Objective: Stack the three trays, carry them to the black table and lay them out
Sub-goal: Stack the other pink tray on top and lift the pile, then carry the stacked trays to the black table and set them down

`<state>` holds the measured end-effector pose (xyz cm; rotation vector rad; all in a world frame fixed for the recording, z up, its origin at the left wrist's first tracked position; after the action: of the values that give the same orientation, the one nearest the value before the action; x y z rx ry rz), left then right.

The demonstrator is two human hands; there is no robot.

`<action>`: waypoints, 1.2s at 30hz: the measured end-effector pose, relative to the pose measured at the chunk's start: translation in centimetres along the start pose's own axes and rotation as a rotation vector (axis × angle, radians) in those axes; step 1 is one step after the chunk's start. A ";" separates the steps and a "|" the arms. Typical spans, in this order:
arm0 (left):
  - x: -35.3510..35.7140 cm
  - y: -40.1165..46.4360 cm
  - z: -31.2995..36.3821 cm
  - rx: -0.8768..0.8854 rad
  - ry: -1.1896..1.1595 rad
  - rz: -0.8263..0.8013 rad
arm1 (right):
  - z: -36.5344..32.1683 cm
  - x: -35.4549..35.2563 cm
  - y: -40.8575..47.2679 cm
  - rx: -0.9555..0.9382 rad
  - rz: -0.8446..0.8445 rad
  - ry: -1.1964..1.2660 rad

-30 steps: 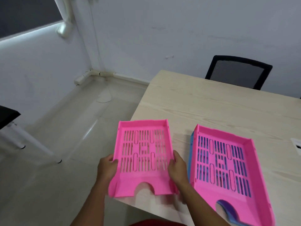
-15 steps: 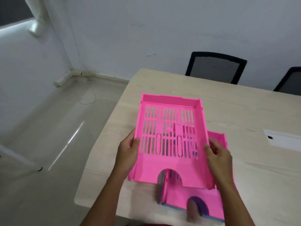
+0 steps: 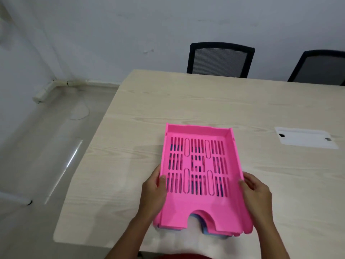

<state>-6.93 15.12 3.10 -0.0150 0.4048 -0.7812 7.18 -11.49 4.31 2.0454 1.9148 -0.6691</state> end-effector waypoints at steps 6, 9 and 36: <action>-0.5 1.1 -1.2 -0.065 -0.024 0.022 | 0.8 0.5 1.0 0.002 -0.034 0.044; -0.1 1.6 -1.7 -0.165 -0.154 0.014 | 2.5 0.7 2.1 0.042 -0.099 0.127; -26.6 -6.1 -16.8 -0.396 -0.690 0.467 | -7.5 30.2 -14.7 0.255 -1.200 0.290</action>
<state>-34.07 31.25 -2.12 -0.5292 -0.1054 -0.1925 -5.42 19.80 -2.47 0.8873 3.3127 -0.8741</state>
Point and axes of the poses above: each hand's wrist, its own y-axis towards the middle knuckle, its own x-axis out of the palm, z = x × y, the point moved 5 cm from there along y, towards the middle knuckle, and after that the axes turned 8 degrees about z, right-handed, at the moved point
